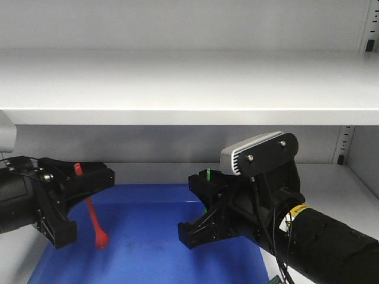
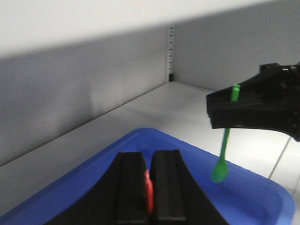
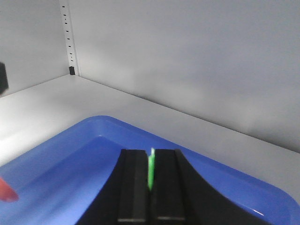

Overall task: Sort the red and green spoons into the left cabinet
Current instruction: 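Lower both held spoons over the blue tray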

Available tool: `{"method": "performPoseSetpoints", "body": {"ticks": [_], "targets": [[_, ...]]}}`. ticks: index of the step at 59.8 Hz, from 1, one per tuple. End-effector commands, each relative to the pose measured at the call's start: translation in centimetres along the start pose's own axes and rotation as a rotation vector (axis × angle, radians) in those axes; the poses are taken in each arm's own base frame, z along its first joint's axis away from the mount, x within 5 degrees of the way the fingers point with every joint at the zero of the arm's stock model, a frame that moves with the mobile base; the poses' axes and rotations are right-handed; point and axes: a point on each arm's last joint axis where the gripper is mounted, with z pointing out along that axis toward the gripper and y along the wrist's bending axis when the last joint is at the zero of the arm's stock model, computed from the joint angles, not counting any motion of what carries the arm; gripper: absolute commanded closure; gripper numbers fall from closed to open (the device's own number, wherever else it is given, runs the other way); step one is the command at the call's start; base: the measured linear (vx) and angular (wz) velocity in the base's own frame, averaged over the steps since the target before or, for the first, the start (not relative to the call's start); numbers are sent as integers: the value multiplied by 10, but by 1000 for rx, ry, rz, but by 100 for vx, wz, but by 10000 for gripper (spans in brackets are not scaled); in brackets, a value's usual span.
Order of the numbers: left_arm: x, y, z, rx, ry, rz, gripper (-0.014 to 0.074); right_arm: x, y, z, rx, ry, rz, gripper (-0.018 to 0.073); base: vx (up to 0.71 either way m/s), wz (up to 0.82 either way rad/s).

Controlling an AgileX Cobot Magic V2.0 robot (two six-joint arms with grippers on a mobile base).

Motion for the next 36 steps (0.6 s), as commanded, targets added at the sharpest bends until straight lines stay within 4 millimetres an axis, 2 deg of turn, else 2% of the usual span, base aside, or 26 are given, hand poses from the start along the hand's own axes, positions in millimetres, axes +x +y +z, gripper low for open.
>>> {"method": "performPoseSetpoints", "body": {"ticks": [1,24,31,36], "targets": [[-6,10,6,-68,-43,-134,597,-27,-4,-8,34,-143,-8,562,0,0],[-5,7,8,-58,-37,-154,593,-25,-3,-8,29,-131,-8,557,0,0],[-5,7,8,-58,-38,-156,572,-25,-3,-8,26,-123,-8,514,0,0],[-5,6,8,-46,-39,-157,526,-23,-2,-7,18,-103,-8,458,0,0]]}}
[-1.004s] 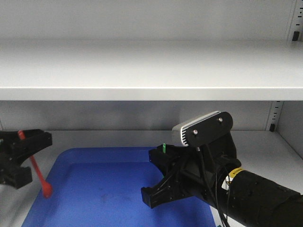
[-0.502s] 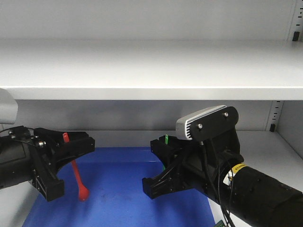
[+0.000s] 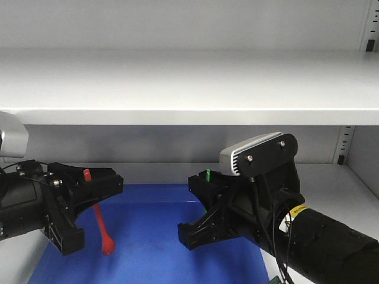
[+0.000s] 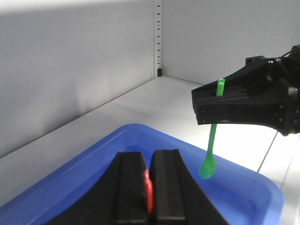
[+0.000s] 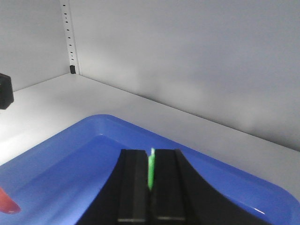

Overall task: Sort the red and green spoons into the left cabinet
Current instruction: 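Lower both held spoons over the blue tray, then open both grippers to release the spoons onto the blue tray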

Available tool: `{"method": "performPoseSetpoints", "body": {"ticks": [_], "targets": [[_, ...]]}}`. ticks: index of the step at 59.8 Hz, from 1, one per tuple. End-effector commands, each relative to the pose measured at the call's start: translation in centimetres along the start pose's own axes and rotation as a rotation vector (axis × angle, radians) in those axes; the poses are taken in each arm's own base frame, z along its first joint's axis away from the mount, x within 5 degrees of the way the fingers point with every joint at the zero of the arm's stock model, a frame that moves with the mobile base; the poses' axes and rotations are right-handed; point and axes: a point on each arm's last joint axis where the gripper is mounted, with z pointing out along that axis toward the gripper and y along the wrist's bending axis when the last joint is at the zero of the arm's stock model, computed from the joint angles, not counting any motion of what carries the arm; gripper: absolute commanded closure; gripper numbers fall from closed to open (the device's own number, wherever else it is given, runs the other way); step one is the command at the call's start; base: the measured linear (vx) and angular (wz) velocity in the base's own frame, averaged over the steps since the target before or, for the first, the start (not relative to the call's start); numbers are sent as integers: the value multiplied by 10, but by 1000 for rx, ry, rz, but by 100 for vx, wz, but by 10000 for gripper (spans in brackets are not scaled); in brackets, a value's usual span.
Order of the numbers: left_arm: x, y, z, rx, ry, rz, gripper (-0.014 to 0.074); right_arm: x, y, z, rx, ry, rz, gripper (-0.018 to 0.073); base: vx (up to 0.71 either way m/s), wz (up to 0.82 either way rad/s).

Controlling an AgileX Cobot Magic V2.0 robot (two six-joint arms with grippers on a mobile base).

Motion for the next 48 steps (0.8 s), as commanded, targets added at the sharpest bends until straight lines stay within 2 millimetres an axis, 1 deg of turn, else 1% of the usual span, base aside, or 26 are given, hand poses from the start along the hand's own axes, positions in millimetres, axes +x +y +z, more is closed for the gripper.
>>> {"method": "performPoseSetpoints", "body": {"ticks": [1,8,13,14,18,24,30,48], "targets": [[-9,10,3,-66,-58,-153,517,-23,-2,-7,19,-106,-9,441,0,0],[-8,9,3,-52,-56,-149,409,-21,-1,-7,9,-81,-6,318,0,0],[-8,9,3,-56,-56,-149,316,-20,-1,-7,7,-76,-6,195,0,0],[-8,9,3,-56,-56,-149,285,-20,-1,-7,7,-76,-6,176,0,0],[-8,9,3,-58,-56,-149,223,-20,-1,-7,7,-76,-6,87,0,0],[-8,10,3,-61,-56,-149,150,-20,-1,-7,6,-74,-3,3,0,0],[-8,11,3,-79,-55,-150,139,-20,-1,-7,5,-72,-3,-27,0,0],[-9,11,2,-87,-58,-148,139,-20,-1,-7,5,-72,-3,-27,0,0]]}}
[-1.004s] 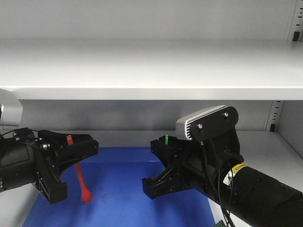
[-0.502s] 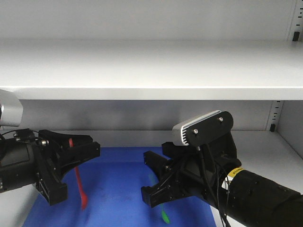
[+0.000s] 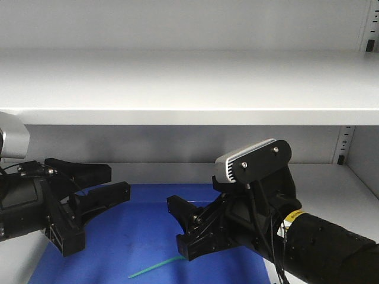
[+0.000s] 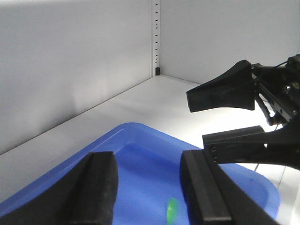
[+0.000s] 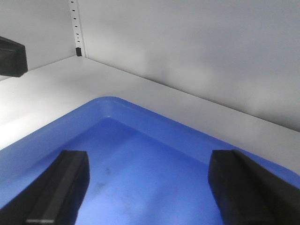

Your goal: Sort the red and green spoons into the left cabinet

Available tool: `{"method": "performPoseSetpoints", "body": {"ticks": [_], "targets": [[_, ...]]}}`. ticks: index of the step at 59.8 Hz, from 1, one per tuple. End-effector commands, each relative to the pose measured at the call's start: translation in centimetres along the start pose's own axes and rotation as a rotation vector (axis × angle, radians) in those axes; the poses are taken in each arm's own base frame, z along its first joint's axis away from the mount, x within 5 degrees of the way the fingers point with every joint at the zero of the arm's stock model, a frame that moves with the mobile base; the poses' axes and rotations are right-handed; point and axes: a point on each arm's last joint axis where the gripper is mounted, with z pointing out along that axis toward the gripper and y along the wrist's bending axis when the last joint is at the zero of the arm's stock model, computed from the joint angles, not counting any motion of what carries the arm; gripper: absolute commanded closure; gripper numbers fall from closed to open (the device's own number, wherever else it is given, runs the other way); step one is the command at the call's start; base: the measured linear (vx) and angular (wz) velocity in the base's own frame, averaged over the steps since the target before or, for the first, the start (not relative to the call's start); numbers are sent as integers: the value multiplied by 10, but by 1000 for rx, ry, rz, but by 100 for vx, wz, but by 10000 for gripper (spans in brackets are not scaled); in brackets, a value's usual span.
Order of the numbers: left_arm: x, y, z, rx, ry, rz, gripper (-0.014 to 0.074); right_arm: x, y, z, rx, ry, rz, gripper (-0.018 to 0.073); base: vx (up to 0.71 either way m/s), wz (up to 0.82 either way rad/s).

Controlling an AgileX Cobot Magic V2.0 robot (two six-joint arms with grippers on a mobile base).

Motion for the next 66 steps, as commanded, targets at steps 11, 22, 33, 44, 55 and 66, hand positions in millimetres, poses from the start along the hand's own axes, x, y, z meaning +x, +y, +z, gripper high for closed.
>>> {"method": "performPoseSetpoints", "body": {"ticks": [11,22,33,44,55,66], "targets": [[-11,5,-4,-69,-43,-83,140,-23,-3,-8,23,-116,-4,-27,0,0],[-14,-13,-18,-4,20,38,164,-21,-1,-10,3,-75,-4,-24,0,0],[-17,-24,-36,-39,73,109,238,-27,0,-21,-8,-85,-3,24,0,0],[-25,-38,-56,-79,74,156,399,-40,0,-41,-18,-129,-1,216,0,0],[-33,-52,-79,-135,47,174,607,-45,4,-68,-74,-82,-5,573,0,0],[-38,-66,-105,-222,27,200,598,-51,6,-89,-105,-75,-2,561,0,0]]}}
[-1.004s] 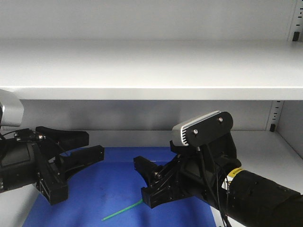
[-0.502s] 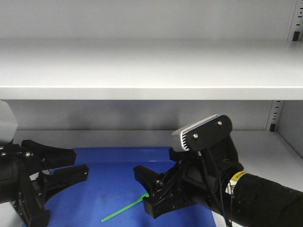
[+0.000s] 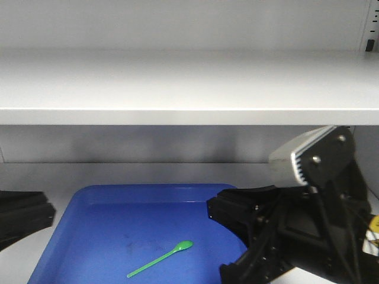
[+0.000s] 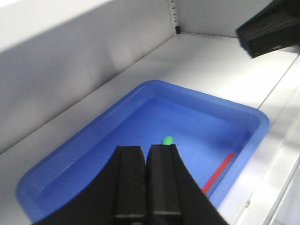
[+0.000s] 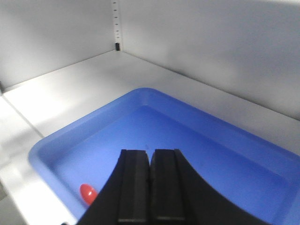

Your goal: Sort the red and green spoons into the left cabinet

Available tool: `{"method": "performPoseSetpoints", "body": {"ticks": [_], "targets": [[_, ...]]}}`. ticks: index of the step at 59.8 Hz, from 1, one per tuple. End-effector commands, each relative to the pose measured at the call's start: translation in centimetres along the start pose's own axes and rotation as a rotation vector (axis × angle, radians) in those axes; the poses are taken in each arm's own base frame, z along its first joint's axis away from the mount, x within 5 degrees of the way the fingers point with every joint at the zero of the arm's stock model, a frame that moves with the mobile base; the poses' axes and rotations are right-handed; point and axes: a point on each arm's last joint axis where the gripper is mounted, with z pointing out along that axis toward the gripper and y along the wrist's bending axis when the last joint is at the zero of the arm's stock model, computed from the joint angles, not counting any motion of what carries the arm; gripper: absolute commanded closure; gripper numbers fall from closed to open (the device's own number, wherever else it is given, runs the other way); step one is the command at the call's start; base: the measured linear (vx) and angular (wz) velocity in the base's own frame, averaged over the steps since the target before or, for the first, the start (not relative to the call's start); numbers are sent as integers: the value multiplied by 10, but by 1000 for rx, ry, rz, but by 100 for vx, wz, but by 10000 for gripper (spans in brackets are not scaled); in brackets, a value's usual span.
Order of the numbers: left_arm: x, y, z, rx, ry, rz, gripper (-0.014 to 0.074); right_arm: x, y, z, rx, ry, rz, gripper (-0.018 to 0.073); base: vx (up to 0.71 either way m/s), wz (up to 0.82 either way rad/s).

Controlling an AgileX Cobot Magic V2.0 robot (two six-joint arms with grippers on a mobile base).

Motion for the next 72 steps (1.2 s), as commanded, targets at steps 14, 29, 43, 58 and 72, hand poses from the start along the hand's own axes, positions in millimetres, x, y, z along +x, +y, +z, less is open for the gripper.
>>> {"method": "performPoseSetpoints", "body": {"ticks": [14,29,43,58,72], "targets": [[-18,-4,-49,-240,-119,-27,598,-25,0,-23,19,-145,41,561,0,0],[-20,-9,-59,-260,-151,-62,597,-23,0,-21,12,-127,54,560,0,0],[-17,-11,-58,-230,-123,-72,597,-21,1,-20,3,-112,66,561,0,0],[-17,-11,-58,-229,-122,-72,597,-21,1,-20,3,-112,65,561,0,0],[-17,-11,-58,-233,-124,-61,597,-21,1,-20,3,-112,65,561,0,0]]}}
